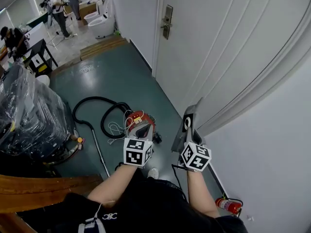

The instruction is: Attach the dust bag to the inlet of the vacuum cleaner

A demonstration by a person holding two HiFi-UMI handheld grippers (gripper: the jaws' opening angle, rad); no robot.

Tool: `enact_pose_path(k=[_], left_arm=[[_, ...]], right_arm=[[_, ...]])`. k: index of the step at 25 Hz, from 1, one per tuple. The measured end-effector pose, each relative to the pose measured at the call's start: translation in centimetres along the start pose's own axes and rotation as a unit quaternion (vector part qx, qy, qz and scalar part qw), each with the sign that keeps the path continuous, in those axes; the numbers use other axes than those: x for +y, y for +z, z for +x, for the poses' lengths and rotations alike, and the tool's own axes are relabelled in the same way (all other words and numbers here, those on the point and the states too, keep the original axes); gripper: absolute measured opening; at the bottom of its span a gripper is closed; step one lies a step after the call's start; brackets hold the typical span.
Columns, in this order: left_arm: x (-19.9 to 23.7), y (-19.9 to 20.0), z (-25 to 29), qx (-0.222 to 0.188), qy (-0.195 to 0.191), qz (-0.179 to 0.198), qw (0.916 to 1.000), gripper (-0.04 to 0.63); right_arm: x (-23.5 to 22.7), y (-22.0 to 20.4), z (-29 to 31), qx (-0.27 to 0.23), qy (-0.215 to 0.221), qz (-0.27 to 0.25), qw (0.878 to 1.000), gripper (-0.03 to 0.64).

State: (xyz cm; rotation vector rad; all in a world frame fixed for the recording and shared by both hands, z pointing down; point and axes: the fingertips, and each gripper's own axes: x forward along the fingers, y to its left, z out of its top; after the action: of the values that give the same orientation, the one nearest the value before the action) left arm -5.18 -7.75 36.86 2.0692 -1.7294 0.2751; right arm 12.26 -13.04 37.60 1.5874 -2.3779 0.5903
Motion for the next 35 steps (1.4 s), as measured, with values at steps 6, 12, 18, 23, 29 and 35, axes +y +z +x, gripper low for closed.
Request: enact_pose_path(k=[6,12,18,23,29,35], left_arm=[[0.3,-0.8,1.6,0.026,-0.031,0.012,0.9991,-0.003],[1.0,-1.6,3.4,0.061,-0.072,0.038,0.9947,-0.003],[2.2,-3.2,6.0,0.093,-0.095,0.054,0.9896,-0.003],[3.1,-6.9,9.3,0.130,-0.102,0.062,0.9842,-0.002],[5.3,-14.8,14.6,0.172,-0.099,0.081,0.9768,-0.002],[8.7,-23.4,20.6,0.216,-0.096,0.091,0.9674,-0.002]], right_arm=[[0.7,-1.8,0.2,0.012,-0.019,0.018,1.000,0.018],[1.0,-4.1,0.3,0.028,-0.056,0.041,0.997,0.018],[0.3,-6.6,0.4,0.041,-0.094,0.069,0.992,0.018],[-1.3,-10.8,2.4,0.069,-0.115,0.098,0.986,0.018],[-3.5,-18.9,6.9,0.100,-0.122,0.136,0.978,0.018],[-4.8,-28.5,12.5,0.142,-0.124,0.147,0.971,0.018]])
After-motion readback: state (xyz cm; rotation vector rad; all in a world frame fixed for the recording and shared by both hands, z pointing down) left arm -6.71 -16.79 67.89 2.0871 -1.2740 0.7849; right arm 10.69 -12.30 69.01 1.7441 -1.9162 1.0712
